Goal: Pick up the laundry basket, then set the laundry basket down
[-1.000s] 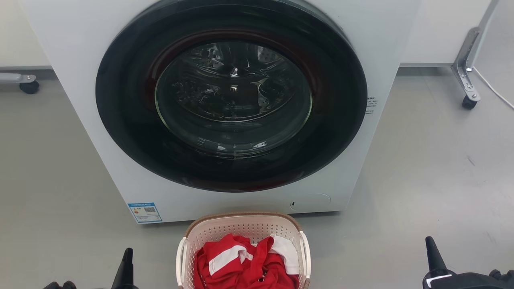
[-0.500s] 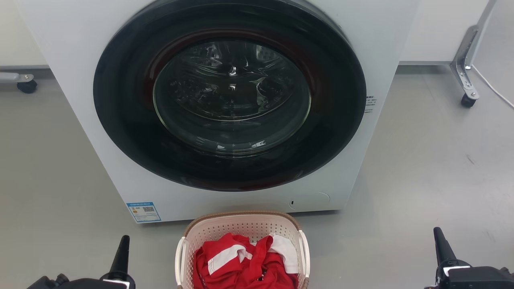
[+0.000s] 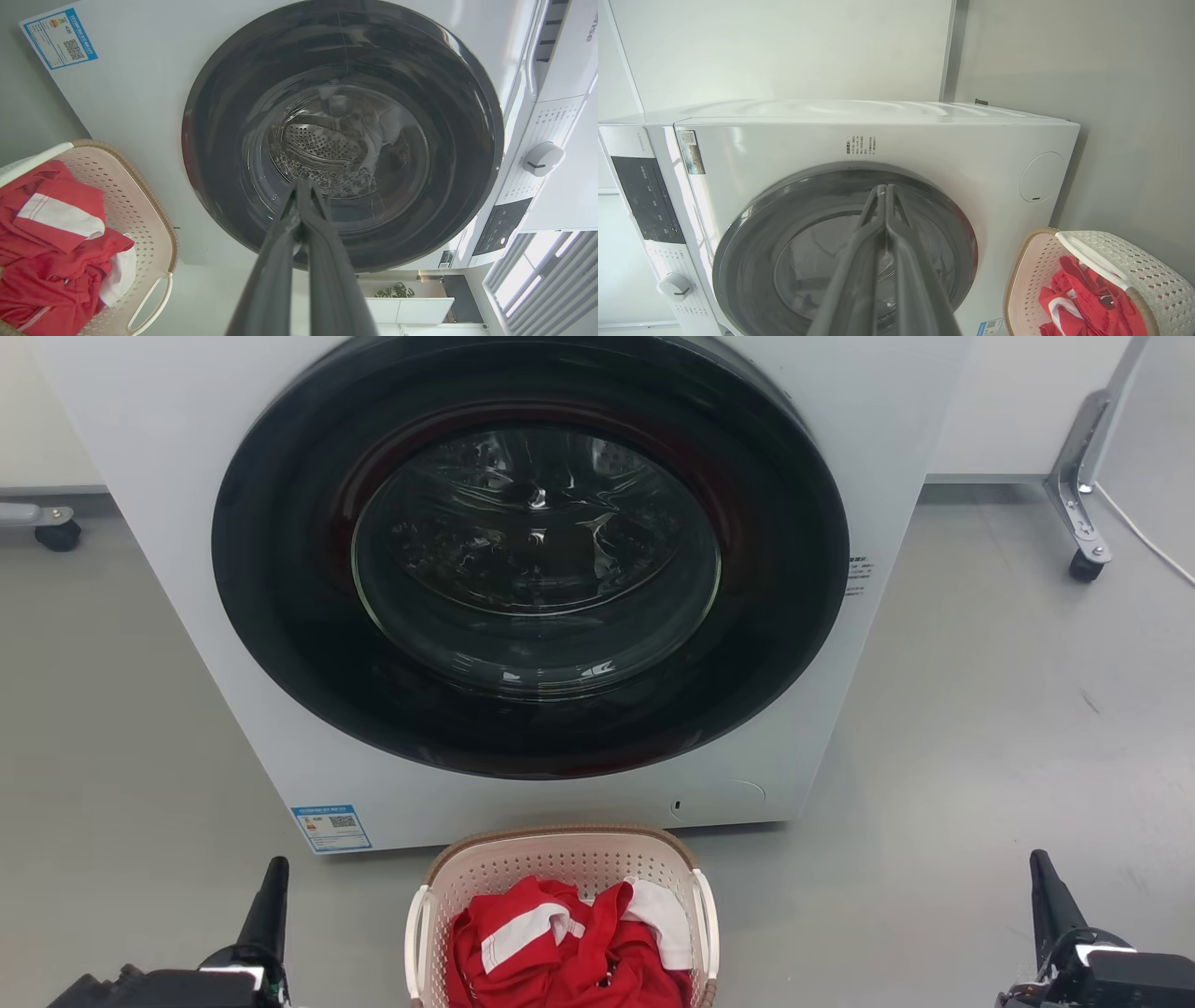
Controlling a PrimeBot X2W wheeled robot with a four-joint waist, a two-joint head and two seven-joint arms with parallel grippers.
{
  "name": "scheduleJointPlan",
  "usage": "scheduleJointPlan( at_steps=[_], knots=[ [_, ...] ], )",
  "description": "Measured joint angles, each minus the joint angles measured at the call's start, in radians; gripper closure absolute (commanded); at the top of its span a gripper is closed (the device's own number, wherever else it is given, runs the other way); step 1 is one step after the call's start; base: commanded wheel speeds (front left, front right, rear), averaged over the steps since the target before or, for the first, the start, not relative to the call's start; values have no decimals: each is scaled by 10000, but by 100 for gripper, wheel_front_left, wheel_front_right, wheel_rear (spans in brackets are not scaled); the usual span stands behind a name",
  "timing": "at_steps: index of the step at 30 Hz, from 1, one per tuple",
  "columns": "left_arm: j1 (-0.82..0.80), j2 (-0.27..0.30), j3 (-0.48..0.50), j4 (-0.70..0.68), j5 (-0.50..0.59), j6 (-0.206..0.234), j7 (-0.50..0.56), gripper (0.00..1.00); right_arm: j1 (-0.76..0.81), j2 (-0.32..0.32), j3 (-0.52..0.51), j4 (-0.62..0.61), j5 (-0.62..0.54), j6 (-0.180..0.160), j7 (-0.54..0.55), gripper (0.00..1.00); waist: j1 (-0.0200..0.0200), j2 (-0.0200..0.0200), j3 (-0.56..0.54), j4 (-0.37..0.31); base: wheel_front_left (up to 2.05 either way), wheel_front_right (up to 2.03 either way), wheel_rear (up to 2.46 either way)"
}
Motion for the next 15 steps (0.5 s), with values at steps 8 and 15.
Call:
scheduleJointPlan(
  at_steps=[8, 15],
  knots=[
    [-213, -25, 75, 73, -633, -88, 134, 100, -169, 12, -144, 23, 516, 119, 159, 100, 0, 0, 11, -10, 0, 0, 0],
    [-213, -31, 75, 77, -633, -88, 134, 100, -166, 13, -144, 29, 516, 121, 159, 100, 0, 0, 10, -10, 0, 0, 0]
  ],
)
